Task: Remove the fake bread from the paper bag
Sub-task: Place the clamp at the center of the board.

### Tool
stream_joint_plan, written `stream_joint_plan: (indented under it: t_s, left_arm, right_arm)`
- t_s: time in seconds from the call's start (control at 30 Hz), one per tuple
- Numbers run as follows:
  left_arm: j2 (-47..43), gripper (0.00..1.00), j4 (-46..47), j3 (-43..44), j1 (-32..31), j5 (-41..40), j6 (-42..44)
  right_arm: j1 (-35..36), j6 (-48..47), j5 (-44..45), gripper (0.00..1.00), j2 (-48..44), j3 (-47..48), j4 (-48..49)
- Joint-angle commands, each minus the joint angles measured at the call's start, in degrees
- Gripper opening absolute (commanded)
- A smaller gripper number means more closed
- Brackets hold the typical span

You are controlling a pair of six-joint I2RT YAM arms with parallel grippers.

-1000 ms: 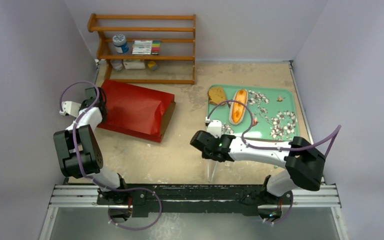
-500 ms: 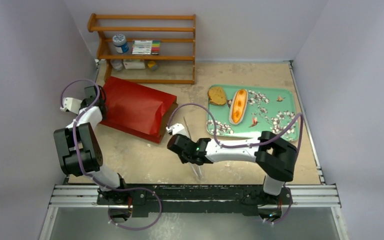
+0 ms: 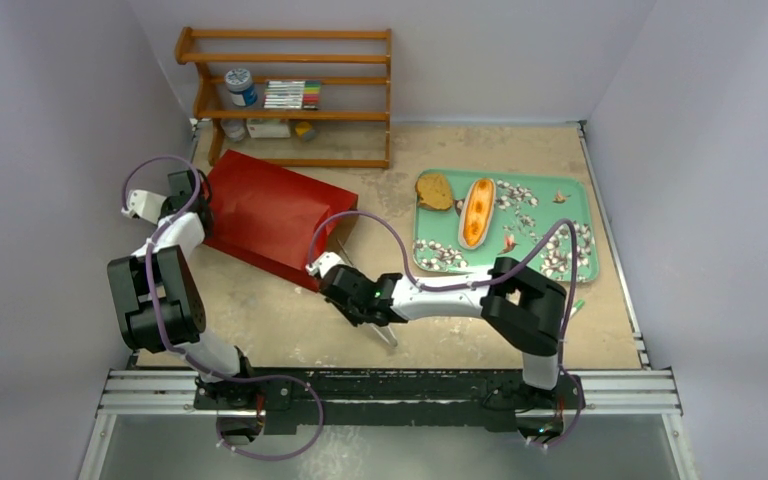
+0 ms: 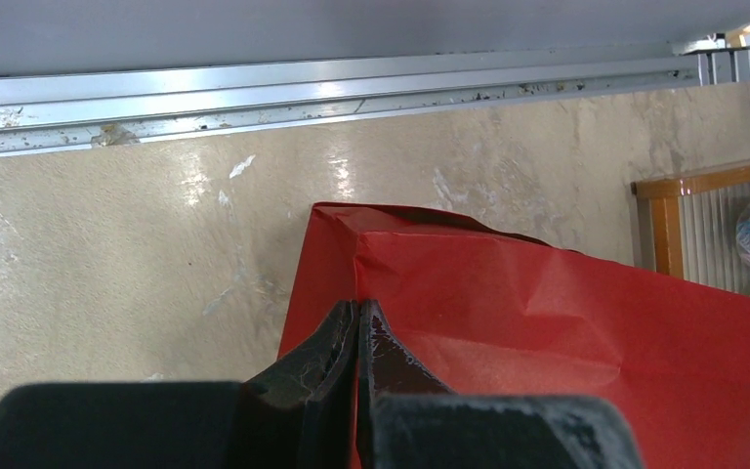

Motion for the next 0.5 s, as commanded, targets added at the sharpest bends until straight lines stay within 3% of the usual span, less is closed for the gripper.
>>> stream_joint_plan:
  t_s: [0.0, 0.3, 0.37, 0.47]
  left_arm:
    - [-3.5, 0.00, 2.7, 0.1, 0.6, 1.3, 3.3]
    - [-5.3, 0.00, 4.3, -0.3, 1.4, 3.1, 7.9]
    - [-5.2, 0.00, 4.5, 0.2, 1.4, 3.3, 9.0]
    - [-4.8, 0.00, 4.0, 1.8, 1.6, 3.9, 11.5]
  right_arm:
    - [-1.2, -4.4, -0.6, 0.01, 0.5, 3.4, 2.5]
    - [-5.0, -10.9, -1.5, 0.07, 6.0, 9.2, 3.9]
    - [-5.4, -11.3, -0.9, 0.17, 7.0, 10.6, 4.1]
    - [-5.5, -10.5, 0.4, 0.43, 5.7, 9.5, 6.8]
